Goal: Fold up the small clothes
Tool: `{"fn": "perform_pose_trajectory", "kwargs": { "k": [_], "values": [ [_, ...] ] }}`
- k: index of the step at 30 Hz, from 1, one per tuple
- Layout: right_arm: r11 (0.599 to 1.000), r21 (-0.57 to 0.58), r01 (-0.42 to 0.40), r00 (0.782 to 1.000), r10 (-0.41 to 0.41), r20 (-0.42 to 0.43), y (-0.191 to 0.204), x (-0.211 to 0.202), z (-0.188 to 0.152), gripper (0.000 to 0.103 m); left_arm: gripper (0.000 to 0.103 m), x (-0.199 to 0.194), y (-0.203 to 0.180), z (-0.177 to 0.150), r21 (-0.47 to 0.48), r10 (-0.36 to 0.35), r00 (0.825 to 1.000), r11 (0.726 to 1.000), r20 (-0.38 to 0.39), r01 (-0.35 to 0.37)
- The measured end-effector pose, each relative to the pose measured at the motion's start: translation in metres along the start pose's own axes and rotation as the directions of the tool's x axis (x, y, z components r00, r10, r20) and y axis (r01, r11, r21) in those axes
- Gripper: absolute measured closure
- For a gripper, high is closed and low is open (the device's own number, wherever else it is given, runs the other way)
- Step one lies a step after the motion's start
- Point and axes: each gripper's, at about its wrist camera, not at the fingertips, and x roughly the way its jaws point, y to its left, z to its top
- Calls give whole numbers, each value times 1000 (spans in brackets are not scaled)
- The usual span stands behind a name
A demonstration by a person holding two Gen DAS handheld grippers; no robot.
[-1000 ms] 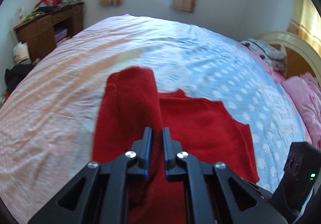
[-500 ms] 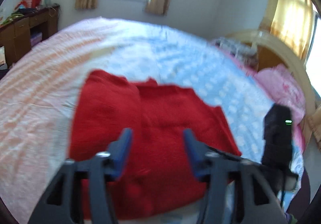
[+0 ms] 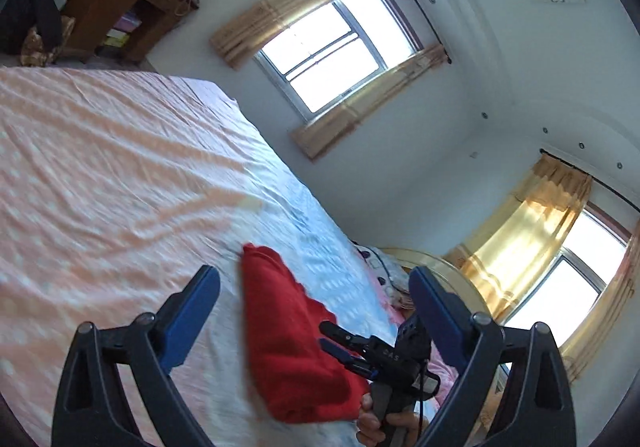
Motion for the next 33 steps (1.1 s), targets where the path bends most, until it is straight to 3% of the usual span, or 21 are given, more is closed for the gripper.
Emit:
{"fn": "perform_pose_trajectory", "kwargs": {
  "k": [3,5,8,10,12,18,23,27,29,33],
  "values": [
    [998,50,26,999,-25,-27,-3,26,4,26,6,-6,13,0,-52,-127,992,991,8,127],
    [998,62,31,999,-29,-32,-2,36,5,26,0,-8,17,0,-56,-154,988,986,16,154],
    [998,-15,53,998,-54,-27,12,46,4,29,0,-7,21,2,-31,-87,996,996,17,88],
    [993,-73,96,995,-98,-31,19,50,3,53,0,2,27,1,-36,-34,999,999,7,35],
    [993,-84,87,995,-91,-43,16,56,3,64,0,10,32,-3,-31,42,999,999,-8,-43],
    [965,-193,177,984,-179,7,32,47,5,79,0,32,36,-11,2,202,975,979,-92,-203],
    [943,-264,201,980,-196,47,44,22,9,81,0,50,34,-14,27,274,951,962,-140,-273],
    [923,-307,233,972,-225,60,38,0,16,82,0,72,23,-22,93,344,920,939,-188,-331],
    [914,-321,247,969,-239,62,29,-11,21,83,0,81,18,-26,121,351,913,935,-208,-333],
    [884,-360,297,954,-289,77,7,-35,32,83,0,110,-4,-38,224,396,882,912,-257,-344]
  ]
}}
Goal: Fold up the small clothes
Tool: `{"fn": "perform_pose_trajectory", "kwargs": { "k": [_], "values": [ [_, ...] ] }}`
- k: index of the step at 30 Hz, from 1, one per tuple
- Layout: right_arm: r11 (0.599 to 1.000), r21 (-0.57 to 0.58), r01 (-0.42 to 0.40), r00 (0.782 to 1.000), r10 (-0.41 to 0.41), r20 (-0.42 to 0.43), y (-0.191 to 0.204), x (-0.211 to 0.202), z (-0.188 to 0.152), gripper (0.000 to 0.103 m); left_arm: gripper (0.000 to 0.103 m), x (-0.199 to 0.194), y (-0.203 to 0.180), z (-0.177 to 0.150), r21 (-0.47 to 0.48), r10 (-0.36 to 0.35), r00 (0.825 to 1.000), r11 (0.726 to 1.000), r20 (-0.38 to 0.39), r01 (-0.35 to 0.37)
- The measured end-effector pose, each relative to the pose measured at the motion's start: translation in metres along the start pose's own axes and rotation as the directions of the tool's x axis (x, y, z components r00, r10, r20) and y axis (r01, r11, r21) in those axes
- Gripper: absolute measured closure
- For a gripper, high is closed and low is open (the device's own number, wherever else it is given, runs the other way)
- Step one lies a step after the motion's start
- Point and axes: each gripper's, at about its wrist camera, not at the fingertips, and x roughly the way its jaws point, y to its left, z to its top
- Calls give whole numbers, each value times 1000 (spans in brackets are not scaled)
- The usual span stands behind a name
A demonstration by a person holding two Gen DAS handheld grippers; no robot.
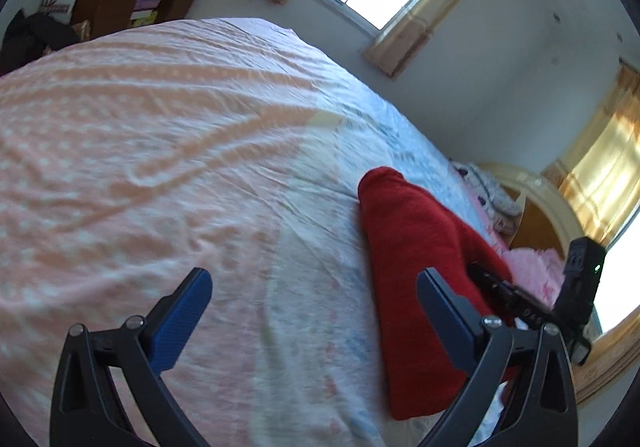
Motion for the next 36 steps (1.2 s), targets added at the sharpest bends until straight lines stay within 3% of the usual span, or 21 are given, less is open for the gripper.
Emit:
{"fn": "perform_pose_trajectory", "kwargs": {
  "k": [7,14,20,29,32,34,36],
  "values": [
    [997,-50,52,996,-55,-64,-64,-16,-12,84,0,32,-71,-5,231,78,996,971,-31,-69],
    [995,-22,94,991,-96,-95,-92,-1,-47,84,0,75,-119,-20,303,114,990,949,-84,-84],
    [996,36,78,994,-75,-74,-102,0,-57,84,0,103,-146,-36,397,196,977,906,-86,-147],
    [991,73,114,993,-110,-49,-118,14,-54,83,0,116,-151,-45,389,253,963,900,-97,-197],
    [987,124,104,994,-100,-41,-123,14,-56,77,0,121,-149,-51,384,258,962,900,-92,-205],
    [982,159,101,995,-96,-38,-129,12,-58,68,0,122,-146,-54,369,250,965,907,-86,-202],
    [975,212,65,998,-61,-22,-136,4,-60,68,0,120,-145,-56,362,241,968,911,-75,-199]
  ]
}}
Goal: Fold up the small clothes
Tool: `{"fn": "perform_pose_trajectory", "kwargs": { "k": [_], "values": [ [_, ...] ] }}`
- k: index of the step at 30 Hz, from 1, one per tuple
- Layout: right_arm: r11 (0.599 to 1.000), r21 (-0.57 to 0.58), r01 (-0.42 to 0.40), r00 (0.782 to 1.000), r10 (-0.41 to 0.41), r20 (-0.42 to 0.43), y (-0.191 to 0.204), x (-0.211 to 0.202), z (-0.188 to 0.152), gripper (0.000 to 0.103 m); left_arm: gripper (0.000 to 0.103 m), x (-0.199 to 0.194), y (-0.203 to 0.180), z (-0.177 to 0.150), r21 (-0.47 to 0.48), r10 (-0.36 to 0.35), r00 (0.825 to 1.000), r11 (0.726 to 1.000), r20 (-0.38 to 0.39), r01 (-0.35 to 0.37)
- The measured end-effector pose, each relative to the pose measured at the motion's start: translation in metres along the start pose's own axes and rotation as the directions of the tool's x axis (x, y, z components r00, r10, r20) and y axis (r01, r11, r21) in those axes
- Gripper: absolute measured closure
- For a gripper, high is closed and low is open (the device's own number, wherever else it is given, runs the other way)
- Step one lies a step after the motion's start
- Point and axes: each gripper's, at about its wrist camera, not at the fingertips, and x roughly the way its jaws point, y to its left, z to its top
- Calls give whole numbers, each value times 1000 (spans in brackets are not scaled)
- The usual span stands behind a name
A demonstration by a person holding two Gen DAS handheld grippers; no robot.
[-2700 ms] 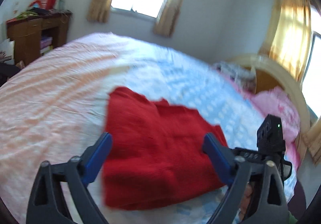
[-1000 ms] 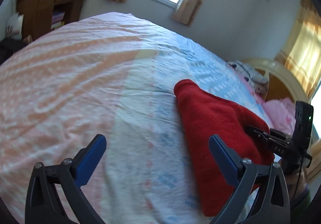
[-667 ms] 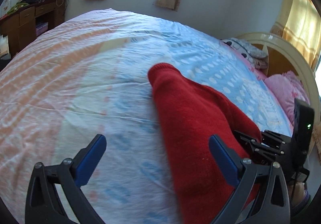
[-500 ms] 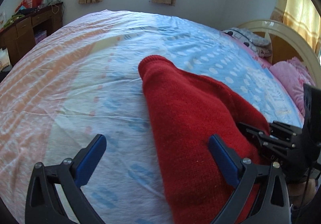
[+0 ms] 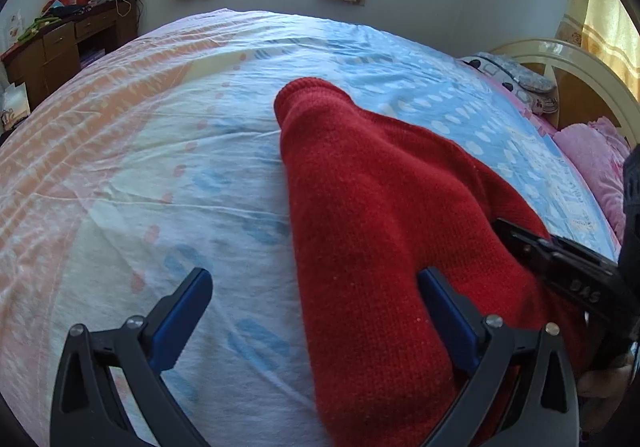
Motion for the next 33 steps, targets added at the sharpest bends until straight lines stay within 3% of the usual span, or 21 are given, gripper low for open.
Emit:
{"fn": "perform_pose_trajectory", "kwargs": {
  "k": [4,7,12,18,29,33],
  "values": [
    [993,115,-13,997,4,77,-14,-36,-10,68,0,-1,2,-1,-10,-8,1000,1000,4,9],
    [992,127,-1,994,-13,111,-12,-63,-25,68,0,1,4,-1,-23,-21,1000,1000,4,21],
    [994,109,-20,995,10,96,6,-84,-53,68,0,1,7,-3,-40,-35,999,999,1,35],
    [996,82,-18,999,15,40,15,-71,-73,68,0,0,8,-6,-49,-37,999,998,1,37],
    [996,80,-40,997,44,-56,7,-71,-76,69,0,-11,19,-18,-85,-70,998,994,-4,70],
    [992,116,-58,998,55,27,-2,-90,-53,68,0,-10,19,-18,-91,-71,997,993,2,71]
  ]
}}
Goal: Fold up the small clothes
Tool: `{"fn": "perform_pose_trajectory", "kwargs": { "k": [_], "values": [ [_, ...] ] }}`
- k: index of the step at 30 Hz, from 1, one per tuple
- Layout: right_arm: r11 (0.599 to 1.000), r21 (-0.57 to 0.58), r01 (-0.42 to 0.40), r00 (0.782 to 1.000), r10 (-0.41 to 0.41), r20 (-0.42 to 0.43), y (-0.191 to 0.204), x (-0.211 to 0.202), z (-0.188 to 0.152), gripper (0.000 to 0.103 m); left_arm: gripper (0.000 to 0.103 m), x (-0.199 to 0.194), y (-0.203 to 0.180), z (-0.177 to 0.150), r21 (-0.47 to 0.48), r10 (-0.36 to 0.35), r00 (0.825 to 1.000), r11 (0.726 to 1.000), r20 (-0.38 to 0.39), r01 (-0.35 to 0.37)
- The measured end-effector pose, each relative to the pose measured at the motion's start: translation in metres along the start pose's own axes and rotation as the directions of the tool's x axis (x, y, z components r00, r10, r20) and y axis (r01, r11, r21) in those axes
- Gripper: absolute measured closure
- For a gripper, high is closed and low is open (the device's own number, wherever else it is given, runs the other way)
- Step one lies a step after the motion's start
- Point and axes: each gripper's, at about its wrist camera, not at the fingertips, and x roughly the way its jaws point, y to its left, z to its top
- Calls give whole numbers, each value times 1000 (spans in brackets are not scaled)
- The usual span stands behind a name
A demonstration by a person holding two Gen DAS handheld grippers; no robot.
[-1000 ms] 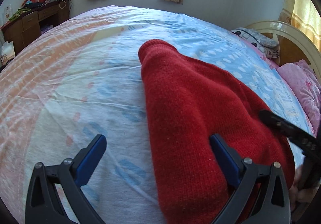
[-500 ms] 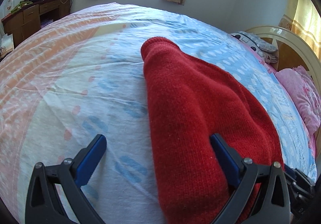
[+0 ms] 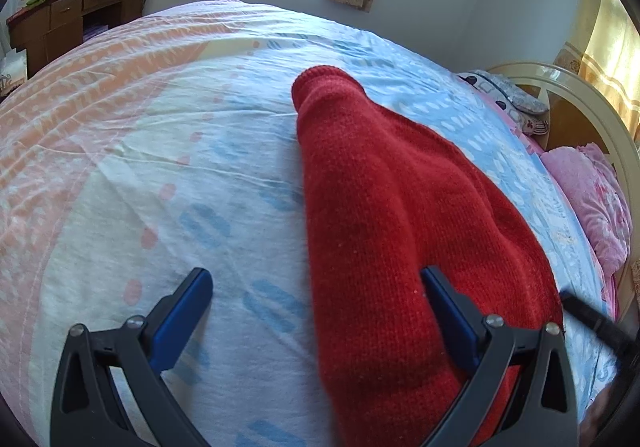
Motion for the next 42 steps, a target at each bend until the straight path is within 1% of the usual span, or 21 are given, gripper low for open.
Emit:
{"fn": "perform_pose_trajectory", "kwargs": {
  "k": [2,4,5,9,11,12,13,14,15,16,17,20,21,23,25,26,27,29,35,37,42],
  "values": [
    [999,43,-19,998,16,56,-6,-4,21,68,0,0,0,-1,-1,0,1000,1000,3,0],
    [995,74,-59,996,54,65,-8,4,38,63,0,0,0,-1,-3,-1,1000,1000,6,1],
    [995,80,-65,997,61,53,-8,13,45,63,0,0,0,-1,-3,-1,1000,1000,7,1],
    [995,102,-18,1000,20,-14,-10,62,67,63,0,0,0,-1,-6,-5,1000,1000,12,5],
    [991,123,-49,998,54,-40,-12,82,71,61,0,0,1,-1,-9,-8,1000,1000,13,8],
    [991,132,-38,996,49,-79,-12,97,72,61,0,0,1,-1,-10,-9,1000,1000,14,9],
    [991,132,-11,994,25,-103,-12,105,72,61,0,0,1,-1,-12,-10,1000,1000,15,10],
    [992,126,9,994,5,-111,-11,111,70,61,0,0,2,-1,-14,-12,1000,1000,16,12],
    [993,113,11,995,0,-96,-9,111,70,64,0,0,1,-1,-16,-13,1000,1000,16,13],
    [995,94,13,997,-5,-83,-6,109,69,82,0,-1,1,-2,-17,-13,1000,1000,17,14],
    [998,67,16,997,-11,-71,-3,106,69,82,0,-1,1,-2,-17,-14,1000,1000,18,14],
    [994,-47,99,995,-100,-7,12,93,62,87,0,-1,0,-2,-12,-12,1000,1000,18,12],
    [991,-62,123,992,-122,17,13,87,60,88,0,0,-1,-2,-9,-11,1000,1000,16,11],
    [987,-42,154,987,-151,51,7,79,58,92,0,0,-2,-2,-4,-7,1000,1000,14,7],
    [979,2,205,977,-205,58,-3,77,55,96,0,0,-4,-1,1,-2,1000,1000,12,2],
    [974,20,225,974,-226,34,-12,82,52,96,0,1,-5,-1,6,0,1000,1000,11,0],
    [976,39,212,977,-213,9,-21,88,49,96,0,2,-6,-1,10,2,1000,1000,10,-2],
    [983,73,166,986,-168,17,-29,88,47,96,0,2,-7,-1,11,7,1000,1000,11,-7],
    [982,43,184,982,-185,24,-22,89,46,95,0,3,-5,0,7,5,1000,1000,10,-5],
    [983,57,177,984,-179,24,-24,88,45,90,0,3,-5,0,9,7,1000,1000,10,-7],
    [986,116,119,992,-124,39,-35,87,42,84,0,3,-5,0,8,10,1000,1000,10,-10]
  ]
}}
